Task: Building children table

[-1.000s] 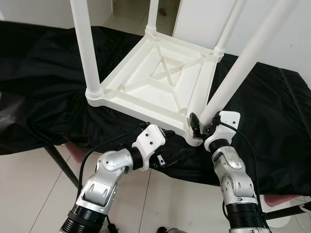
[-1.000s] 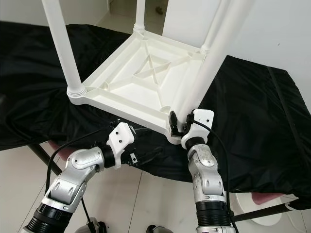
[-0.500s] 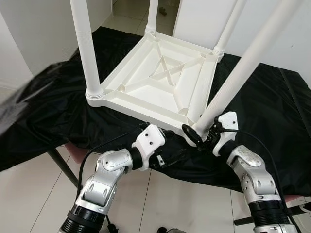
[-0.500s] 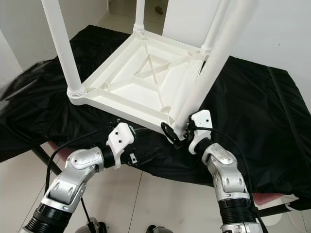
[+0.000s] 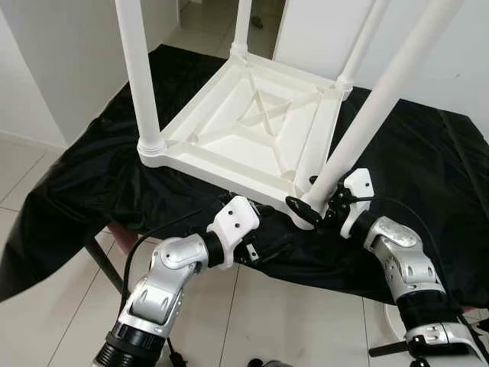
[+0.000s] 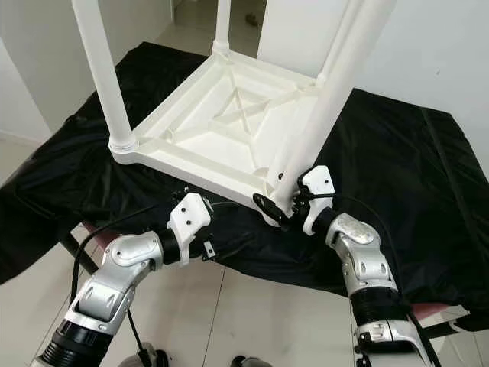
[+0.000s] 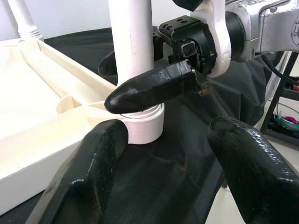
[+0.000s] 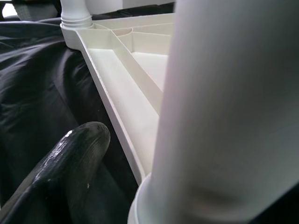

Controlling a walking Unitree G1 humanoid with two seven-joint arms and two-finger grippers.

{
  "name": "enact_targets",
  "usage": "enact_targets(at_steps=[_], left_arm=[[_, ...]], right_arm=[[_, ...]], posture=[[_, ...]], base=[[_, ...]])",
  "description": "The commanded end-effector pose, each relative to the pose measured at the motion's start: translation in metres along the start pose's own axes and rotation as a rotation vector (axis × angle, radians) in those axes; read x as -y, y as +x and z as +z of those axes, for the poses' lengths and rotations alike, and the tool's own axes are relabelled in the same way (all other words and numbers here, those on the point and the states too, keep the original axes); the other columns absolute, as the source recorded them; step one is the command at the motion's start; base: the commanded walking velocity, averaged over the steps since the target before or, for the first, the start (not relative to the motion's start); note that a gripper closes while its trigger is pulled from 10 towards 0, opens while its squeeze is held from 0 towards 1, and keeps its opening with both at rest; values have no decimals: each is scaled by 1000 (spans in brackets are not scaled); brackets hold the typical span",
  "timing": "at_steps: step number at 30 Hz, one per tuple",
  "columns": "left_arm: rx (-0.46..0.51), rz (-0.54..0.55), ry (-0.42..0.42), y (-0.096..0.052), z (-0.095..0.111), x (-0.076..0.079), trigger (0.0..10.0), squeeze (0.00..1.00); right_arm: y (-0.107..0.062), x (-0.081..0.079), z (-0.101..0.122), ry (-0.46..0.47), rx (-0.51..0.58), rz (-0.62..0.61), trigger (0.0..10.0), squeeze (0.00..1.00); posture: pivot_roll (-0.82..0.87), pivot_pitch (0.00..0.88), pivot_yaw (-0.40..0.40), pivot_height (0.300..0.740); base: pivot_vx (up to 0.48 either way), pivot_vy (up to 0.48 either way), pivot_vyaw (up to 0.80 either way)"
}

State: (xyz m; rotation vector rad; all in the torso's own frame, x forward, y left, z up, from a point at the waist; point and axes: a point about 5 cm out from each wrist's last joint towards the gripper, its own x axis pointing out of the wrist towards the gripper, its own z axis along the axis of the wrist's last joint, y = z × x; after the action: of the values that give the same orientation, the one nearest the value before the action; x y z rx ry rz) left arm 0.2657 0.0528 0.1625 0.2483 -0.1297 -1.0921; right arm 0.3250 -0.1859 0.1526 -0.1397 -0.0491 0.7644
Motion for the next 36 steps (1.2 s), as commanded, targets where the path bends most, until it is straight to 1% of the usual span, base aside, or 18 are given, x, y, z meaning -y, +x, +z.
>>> enact_targets(at_steps=[1, 5, 9, 11, 12, 13, 14, 15, 18, 19, 26, 27, 28, 29, 31, 32, 34, 36], left_arm=[[1, 80, 10, 0, 3, -4, 10000, 0], [-6, 75, 7, -2, 2, -2, 10000, 0], [-8, 66, 1, -1, 1, 1, 10000, 0], [-8, 66, 1, -1, 1, 1, 10000, 0], [-9, 63, -1, -1, 1, 2, 10000, 0], [-9, 63, -1, -1, 1, 2, 10000, 0], [-9, 61, -2, -1, 1, 3, 10000, 0], [-9, 59, -4, -1, 1, 3, 10000, 0], [-8, 59, -4, 0, 2, 3, 10000, 0], [-9, 57, -5, 0, 2, 4, 10000, 0], [-13, 48, -12, -1, 1, 7, 10000, 0], [-14, 46, -15, -1, 1, 8, 10000, 0], [-14, 46, -15, -1, 1, 8, 10000, 0], [-15, 45, -18, -1, 1, 8, 10000, 0], [-15, 45, -18, -1, 1, 9, 10000, 0], [-15, 43, -19, -1, 0, 9, 10000, 0], [-16, 41, -19, 0, 0, 9, 10000, 0], [-16, 41, -19, 0, 0, 9, 10000, 0]], right_arm=[[-1, 3, -2, -8, -15, 6, 10000, 0], [3, 5, -6, 3, -12, 0, 10000, 0], [10, -1, -14, 31, 5, -11, 10000, 0], [10, -1, -14, 31, 5, -11, 10000, 0], [14, -5, -16, 50, 19, -23, 4706, 0], [14, -5, -16, 50, 19, -23, 4706, 0], [17, -7, -18, 66, 27, -31, 3804, 0], [20, -9, -20, 85, 45, -50, 980, 0], [21, -10, -20, 97, 57, -63, 980, 0], [22, -10, -21, 106, 66, -75, 0, 0], [20, -9, -23, 109, 83, -109, 0, 0], [17, -10, -24, 117, 90, -137, 0, 0], [17, -10, -24, 117, 90, -137, 0, 0], [17, -12, -26, 125, 94, -160, 2000, 0], [17, -13, -26, 129, 96, -169, 2000, 0], [18, -17, -26, 162, 106, -187, 10000, 0], [21, -26, -25, 193, 119, -247, 10000, 0], [21, -26, -25, 193, 119, -247, 10000, 0]], posture=[[111, 102, -83, 740], [114, 105, -82, 740], [116, 110, -82, 740], [116, 110, -82, 740], [117, 113, -81, 740], [117, 113, -81, 740], [117, 113, -79, 740], [118, 114, -80, 740], [118, 114, -80, 740], [120, 115, -80, 740], [118, 120, -82, 740], [115, 122, -83, 740], [115, 122, -83, 740], [111, 123, -83, 740], [110, 124, -84, 740], [107, 127, -85, 740], [102, 127, -84, 740], [102, 127, -84, 740]], base=[[0, 0, 0], [0, 0, 0], [0, 0, 0], [0, 0, 0], [0, 0, 0], [0, 0, 0], [0, 0, 0], [0, 0, 0], [0, 0, 0], [0, 0, 0], [0, 0, 0], [0, 0, 0], [0, 0, 0], [0, 0, 0], [0, 0, 0], [0, 0, 0], [0, 0, 0], [0, 0, 0]])
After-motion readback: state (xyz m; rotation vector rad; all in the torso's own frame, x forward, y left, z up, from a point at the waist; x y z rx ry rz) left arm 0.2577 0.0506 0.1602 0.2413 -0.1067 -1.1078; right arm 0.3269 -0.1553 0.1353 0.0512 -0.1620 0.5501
